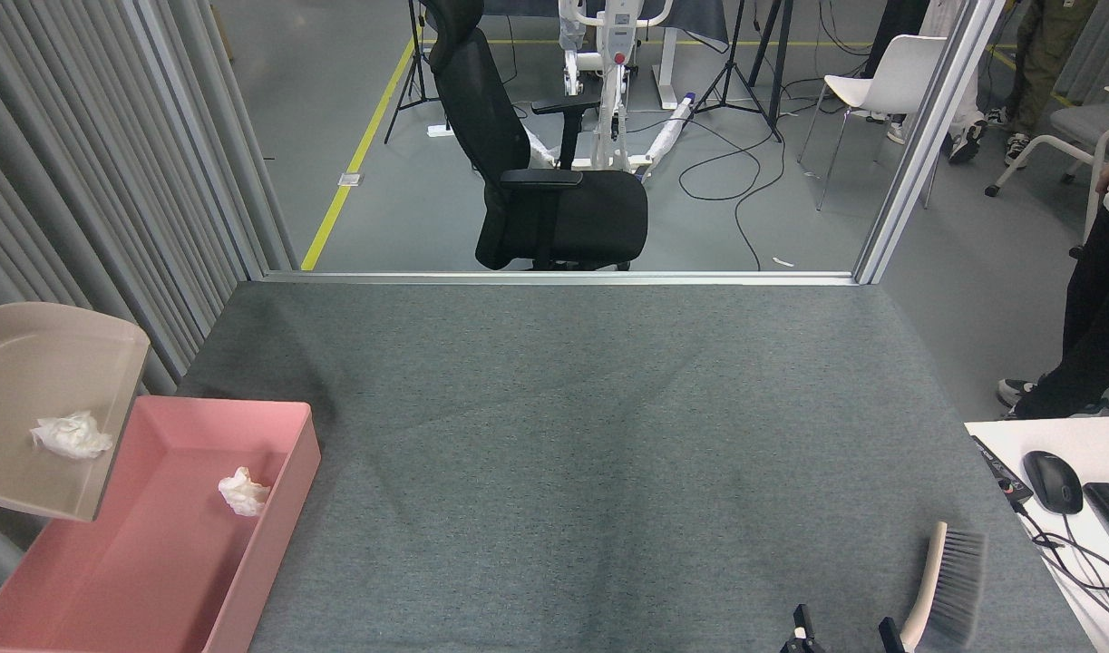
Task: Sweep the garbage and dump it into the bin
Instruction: 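Tilt the dustpan with the left gripper to dump paper into the bin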
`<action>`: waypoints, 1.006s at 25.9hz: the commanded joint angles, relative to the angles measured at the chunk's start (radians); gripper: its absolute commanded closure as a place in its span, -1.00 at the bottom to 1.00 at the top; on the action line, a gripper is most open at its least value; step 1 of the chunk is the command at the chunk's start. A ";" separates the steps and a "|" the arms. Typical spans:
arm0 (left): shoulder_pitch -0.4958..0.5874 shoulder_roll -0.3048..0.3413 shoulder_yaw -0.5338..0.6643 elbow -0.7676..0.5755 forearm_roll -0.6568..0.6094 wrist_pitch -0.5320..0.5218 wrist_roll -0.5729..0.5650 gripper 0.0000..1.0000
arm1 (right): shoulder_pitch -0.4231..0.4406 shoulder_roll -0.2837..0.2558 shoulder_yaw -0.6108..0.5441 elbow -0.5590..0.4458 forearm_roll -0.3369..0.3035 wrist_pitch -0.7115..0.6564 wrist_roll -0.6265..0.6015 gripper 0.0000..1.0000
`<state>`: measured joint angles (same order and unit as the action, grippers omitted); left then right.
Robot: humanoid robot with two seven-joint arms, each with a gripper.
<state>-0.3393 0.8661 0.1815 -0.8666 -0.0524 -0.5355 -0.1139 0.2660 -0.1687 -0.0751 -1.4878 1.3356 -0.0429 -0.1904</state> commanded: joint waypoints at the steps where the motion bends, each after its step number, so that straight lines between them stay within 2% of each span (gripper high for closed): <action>1: -0.014 -0.001 0.001 0.000 -0.004 0.000 0.000 1.00 | 0.001 0.000 -0.002 0.000 -0.001 0.000 0.000 -0.95; 5: -0.020 -0.004 -0.002 0.000 -0.014 -0.003 0.010 1.00 | 0.009 0.000 -0.005 0.000 -0.001 0.000 0.000 -0.95; 9: -0.040 -0.012 0.001 -0.003 -0.150 -0.014 0.022 1.00 | 0.010 0.000 -0.005 0.000 -0.001 0.000 0.000 -0.95; 12: -0.047 -0.012 0.003 -0.003 -0.150 -0.011 0.017 1.00 | 0.010 0.000 -0.005 0.000 -0.001 0.000 0.000 -0.95; 14: -0.052 -0.012 0.004 -0.017 -0.127 -0.003 0.008 1.00 | 0.010 -0.002 -0.006 0.000 -0.001 0.000 0.000 -0.95; 17: -0.043 -0.013 -0.016 -0.052 0.026 0.048 -0.024 1.00 | 0.010 -0.003 -0.006 0.000 -0.001 0.000 0.000 -0.95; 19: -0.043 -0.021 -0.070 -0.095 0.100 0.089 -0.029 1.00 | 0.013 -0.003 -0.006 0.000 -0.001 0.000 0.000 -0.95; 22: -0.050 -0.094 -0.142 -0.118 0.181 0.147 -0.029 0.96 | 0.022 -0.003 -0.006 0.000 -0.001 0.000 0.000 -0.95; 26: -0.047 -0.262 -0.165 -0.224 0.180 0.244 -0.021 0.91 | 0.032 -0.002 -0.009 -0.003 -0.001 0.003 0.000 -0.95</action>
<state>-0.3880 0.7062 0.0388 -1.0190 0.1110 -0.3570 -0.1422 0.2905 -0.1718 -0.0826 -1.4893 1.3343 -0.0429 -0.1904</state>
